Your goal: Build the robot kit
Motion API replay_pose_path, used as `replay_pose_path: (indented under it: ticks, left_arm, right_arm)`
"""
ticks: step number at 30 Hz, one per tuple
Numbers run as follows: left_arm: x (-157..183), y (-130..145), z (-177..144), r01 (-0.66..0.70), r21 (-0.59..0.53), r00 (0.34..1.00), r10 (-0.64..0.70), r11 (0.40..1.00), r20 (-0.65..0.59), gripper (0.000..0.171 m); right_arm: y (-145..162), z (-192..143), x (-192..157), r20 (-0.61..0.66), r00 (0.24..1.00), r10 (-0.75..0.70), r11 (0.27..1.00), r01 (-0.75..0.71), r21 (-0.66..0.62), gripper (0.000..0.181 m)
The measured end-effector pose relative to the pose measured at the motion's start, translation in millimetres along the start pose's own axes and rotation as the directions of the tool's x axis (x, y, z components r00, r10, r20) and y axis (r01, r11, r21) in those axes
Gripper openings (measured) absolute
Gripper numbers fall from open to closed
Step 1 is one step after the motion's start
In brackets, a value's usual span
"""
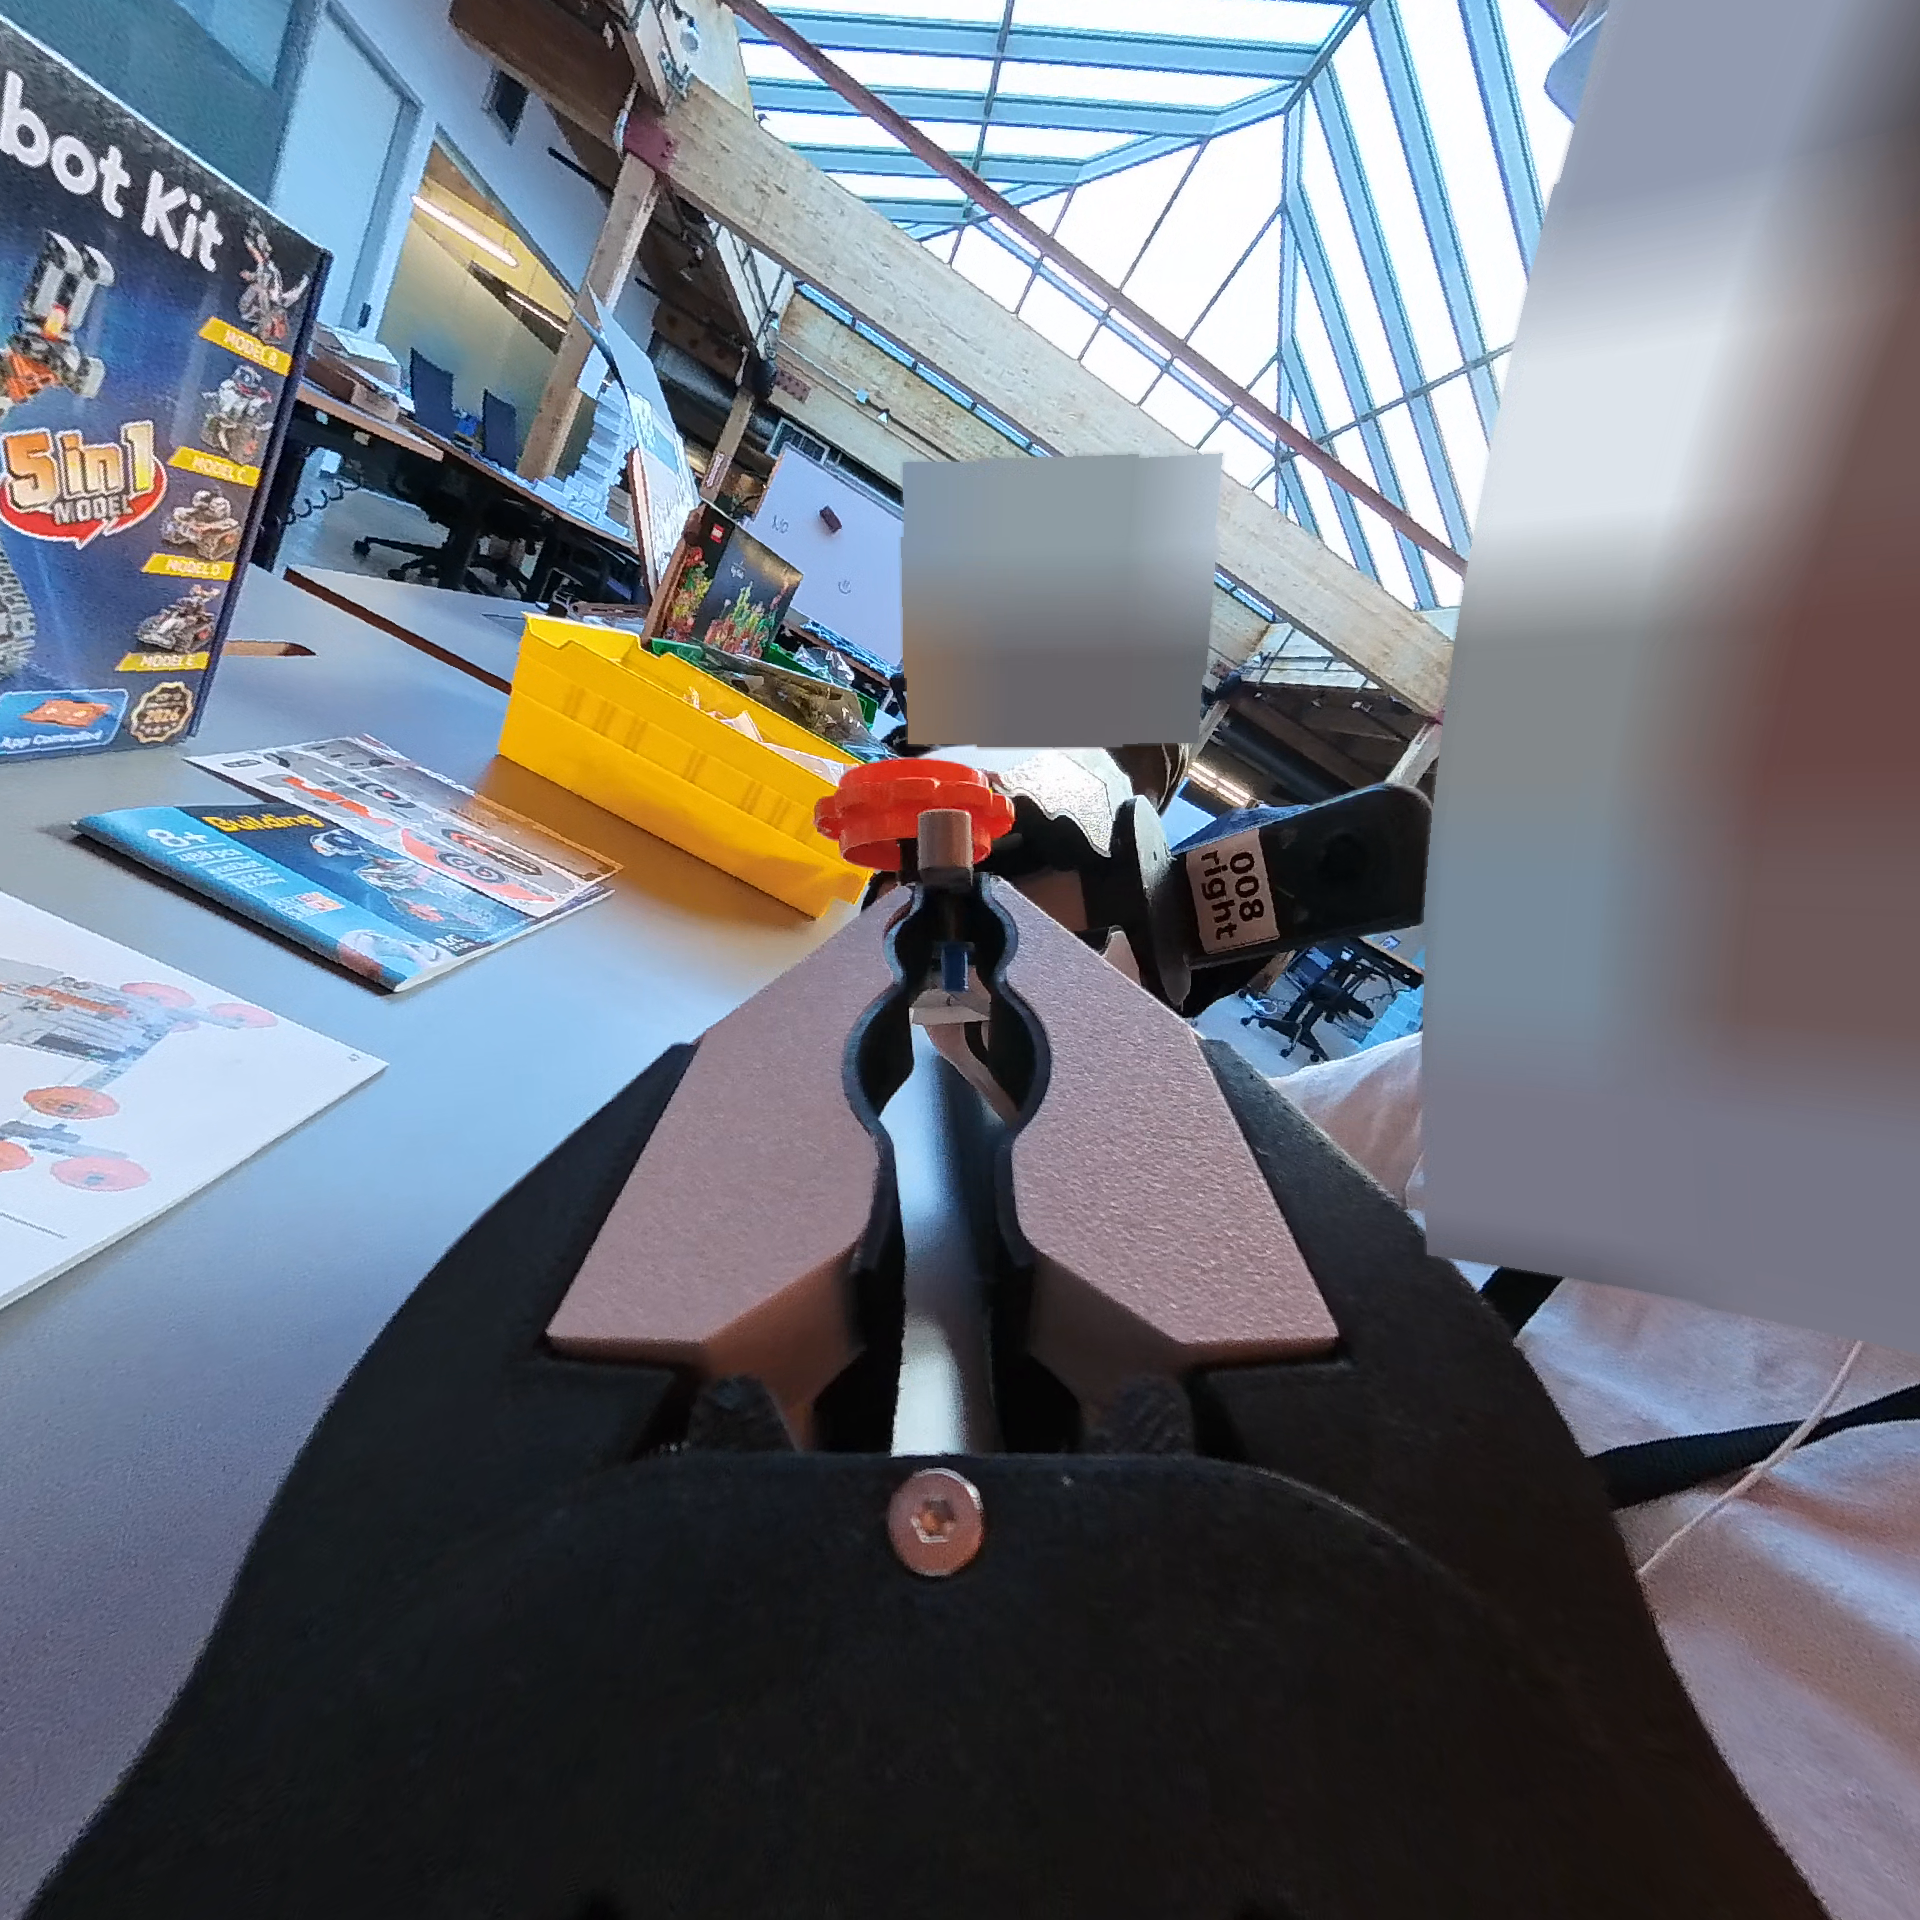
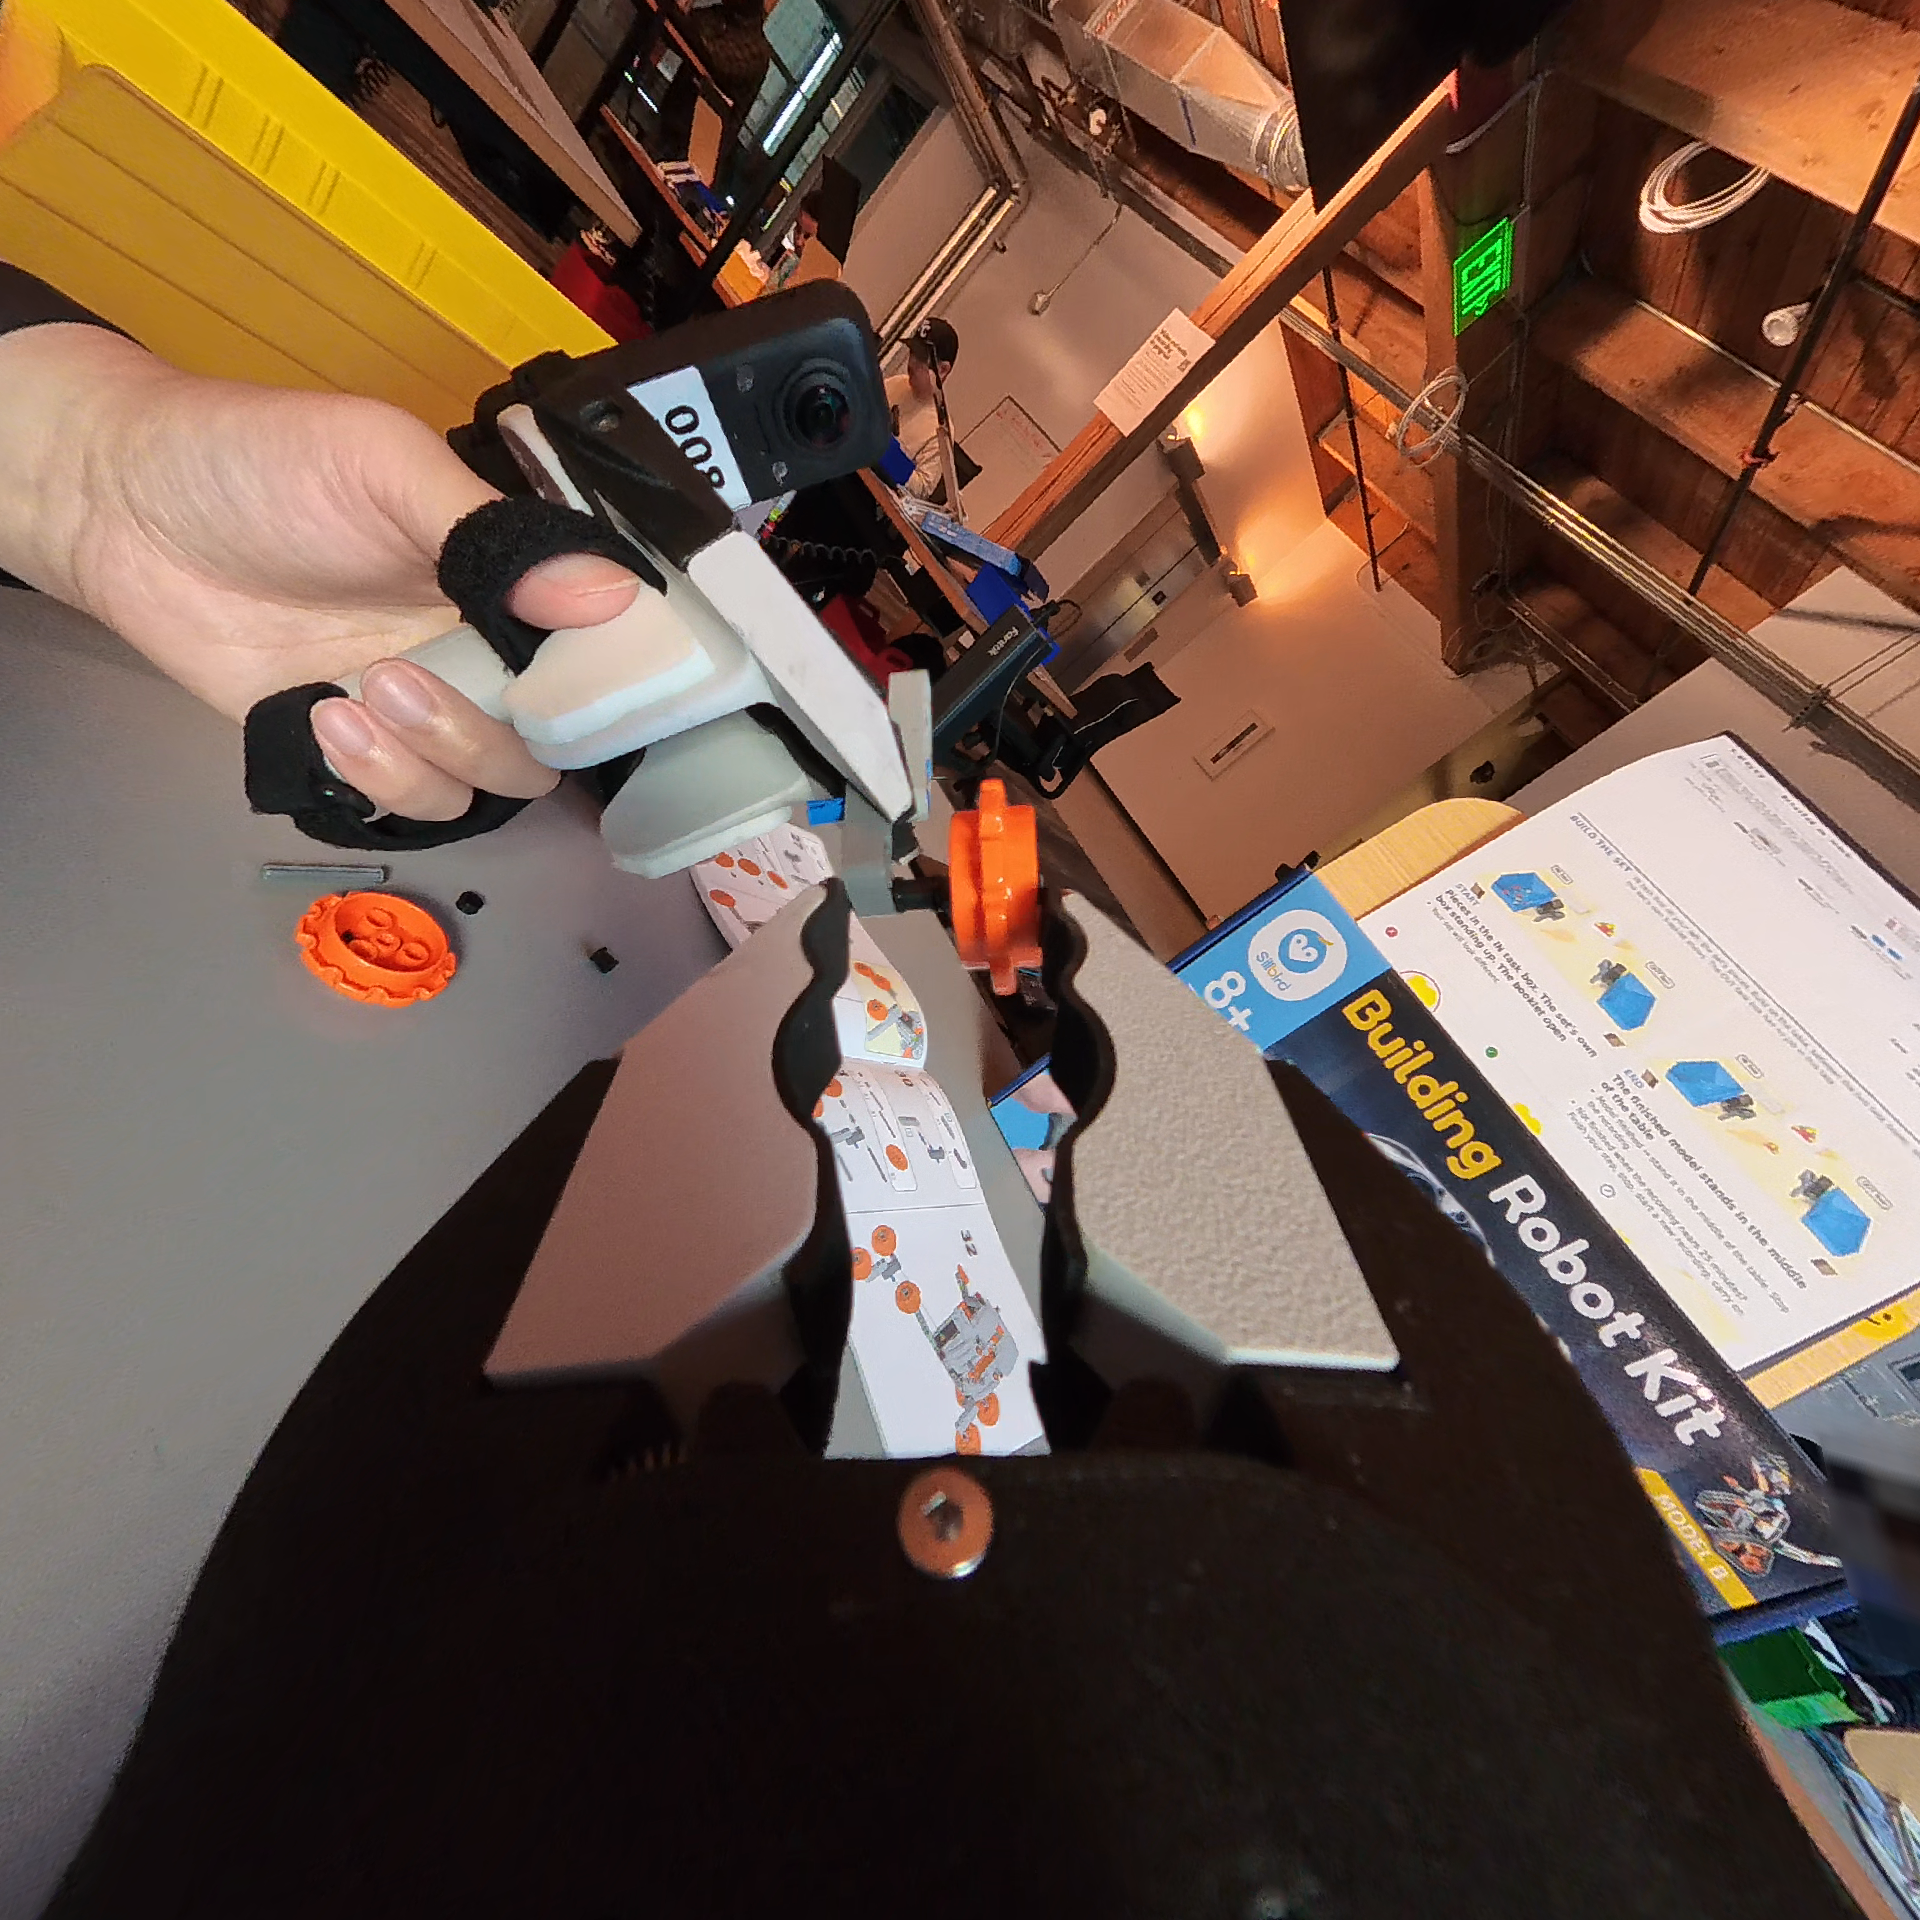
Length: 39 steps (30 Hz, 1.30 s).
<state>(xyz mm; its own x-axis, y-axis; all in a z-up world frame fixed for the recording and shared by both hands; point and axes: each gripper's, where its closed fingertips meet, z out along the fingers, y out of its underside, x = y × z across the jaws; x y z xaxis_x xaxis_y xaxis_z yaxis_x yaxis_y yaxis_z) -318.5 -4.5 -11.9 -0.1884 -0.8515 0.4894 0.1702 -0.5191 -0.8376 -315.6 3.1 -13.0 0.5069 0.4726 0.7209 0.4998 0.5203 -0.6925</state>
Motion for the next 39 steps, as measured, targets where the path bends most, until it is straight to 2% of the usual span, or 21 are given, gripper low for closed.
replay_pose_path:
  ticks: [13, 39]
  left_arm:
    - [-0.9, 0.8, 0.7, -0.036, -0.001, 0.999, 0.036, 0.999, 0.036, 0.005]
    - [7.6, 0.6, 2.5, -0.054, 0.009, 0.998, 0.054, 0.998, 0.026, 0.006]
  right_arm:
    - [3.4, 0.9, 0.3, 0.001, 1.000, -0.018, 1.000, 0.018, -0.020, 0.036]
    - [-1.2, -2.7, 0.8, 0.010, 1.000, -0.017, 1.000, 0.018, -0.023, 0.034]
